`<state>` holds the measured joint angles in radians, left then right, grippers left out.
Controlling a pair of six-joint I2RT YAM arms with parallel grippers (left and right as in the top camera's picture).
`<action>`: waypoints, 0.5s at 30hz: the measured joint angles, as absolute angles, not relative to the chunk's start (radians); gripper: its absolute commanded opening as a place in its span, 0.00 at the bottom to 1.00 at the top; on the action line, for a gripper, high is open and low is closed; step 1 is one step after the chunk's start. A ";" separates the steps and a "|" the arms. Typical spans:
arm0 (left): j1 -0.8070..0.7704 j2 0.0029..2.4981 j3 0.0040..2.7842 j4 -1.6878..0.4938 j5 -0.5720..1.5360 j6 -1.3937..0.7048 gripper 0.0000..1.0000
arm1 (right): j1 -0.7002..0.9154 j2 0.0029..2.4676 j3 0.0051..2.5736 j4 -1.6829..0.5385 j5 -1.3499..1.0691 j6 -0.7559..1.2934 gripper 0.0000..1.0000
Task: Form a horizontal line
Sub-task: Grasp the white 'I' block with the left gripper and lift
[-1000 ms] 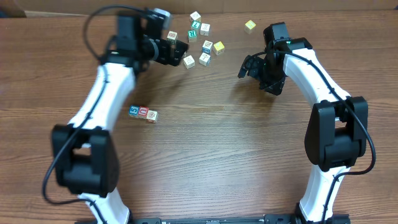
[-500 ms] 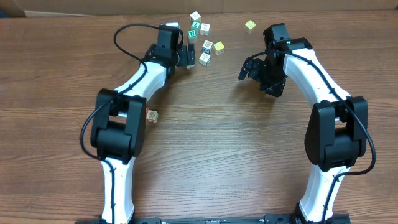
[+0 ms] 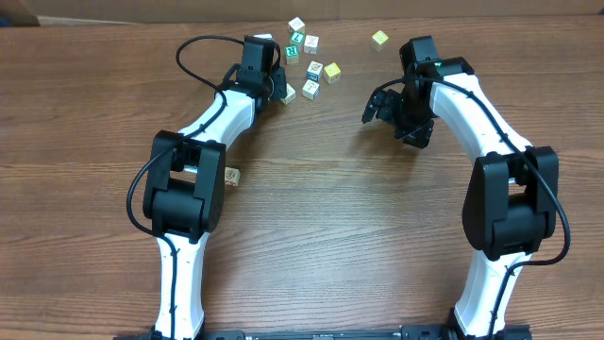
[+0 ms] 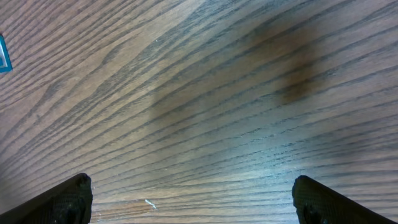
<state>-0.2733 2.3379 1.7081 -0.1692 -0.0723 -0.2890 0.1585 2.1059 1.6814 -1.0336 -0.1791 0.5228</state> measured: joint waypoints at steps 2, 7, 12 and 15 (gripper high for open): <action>-0.273 2.338 1.708 -0.172 -0.072 -0.289 0.30 | 0.159 2.106 1.681 -1.036 -0.179 0.522 1.00; -0.272 2.326 1.727 -0.263 -0.072 -0.281 0.36 | 0.159 2.106 1.681 -1.041 -0.179 0.522 1.00; -0.256 2.193 1.733 -0.470 -0.073 -0.208 0.35 | 0.159 2.106 1.681 -1.040 -0.179 0.523 1.00; -0.229 2.013 1.739 -0.613 -0.073 -0.160 0.49 | 0.159 2.106 1.681 -1.035 -0.179 0.523 1.00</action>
